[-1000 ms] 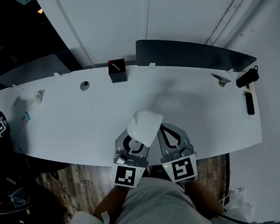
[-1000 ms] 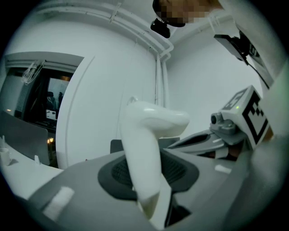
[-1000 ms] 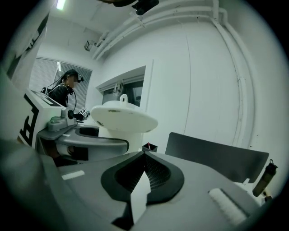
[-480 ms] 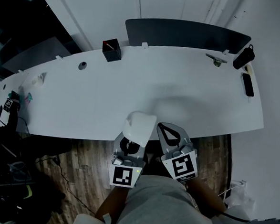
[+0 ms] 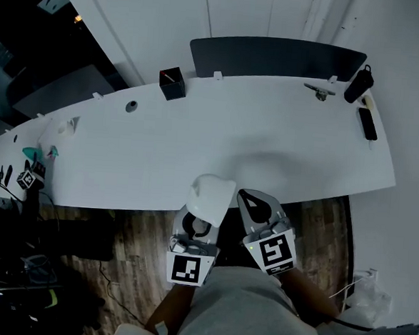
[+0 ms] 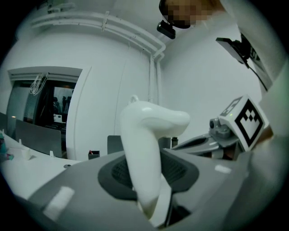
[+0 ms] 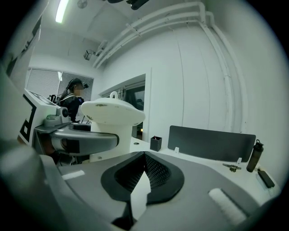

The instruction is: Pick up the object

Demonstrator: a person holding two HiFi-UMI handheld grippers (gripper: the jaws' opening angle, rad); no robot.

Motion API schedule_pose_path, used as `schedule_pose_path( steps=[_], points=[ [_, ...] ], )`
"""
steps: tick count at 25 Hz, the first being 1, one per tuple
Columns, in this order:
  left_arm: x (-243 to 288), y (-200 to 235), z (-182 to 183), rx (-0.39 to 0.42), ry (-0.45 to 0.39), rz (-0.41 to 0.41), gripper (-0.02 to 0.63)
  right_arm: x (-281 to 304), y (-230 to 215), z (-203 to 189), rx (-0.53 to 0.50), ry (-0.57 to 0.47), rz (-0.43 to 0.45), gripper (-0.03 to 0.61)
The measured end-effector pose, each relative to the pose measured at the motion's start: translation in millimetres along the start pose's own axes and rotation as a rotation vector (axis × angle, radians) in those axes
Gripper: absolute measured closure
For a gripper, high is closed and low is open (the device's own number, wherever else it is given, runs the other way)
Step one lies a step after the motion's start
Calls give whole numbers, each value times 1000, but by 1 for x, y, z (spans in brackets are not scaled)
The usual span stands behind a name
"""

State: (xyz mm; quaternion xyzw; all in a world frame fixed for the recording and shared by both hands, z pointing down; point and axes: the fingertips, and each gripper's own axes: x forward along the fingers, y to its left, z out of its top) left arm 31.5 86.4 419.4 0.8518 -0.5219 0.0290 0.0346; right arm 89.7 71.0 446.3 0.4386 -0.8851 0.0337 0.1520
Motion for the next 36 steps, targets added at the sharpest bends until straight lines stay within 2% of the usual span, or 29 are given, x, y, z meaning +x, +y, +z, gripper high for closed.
schedule_pose_path(
  steps=[6,10,22,36],
  points=[
    [-10,20,11,15,-6,-35,472,7,20,19,62,-16,-18,577],
    [-15,31,11,-7,-8,-43,472,9,30,31,69,-47,-40,577],
    [-18,37,12,-18,-17,-99,474,15,46,36,19,-28,-68,578],
    [-11,38,10,-24,-13,-127,474,20,39,35,17,-16,-90,578]
  ],
)
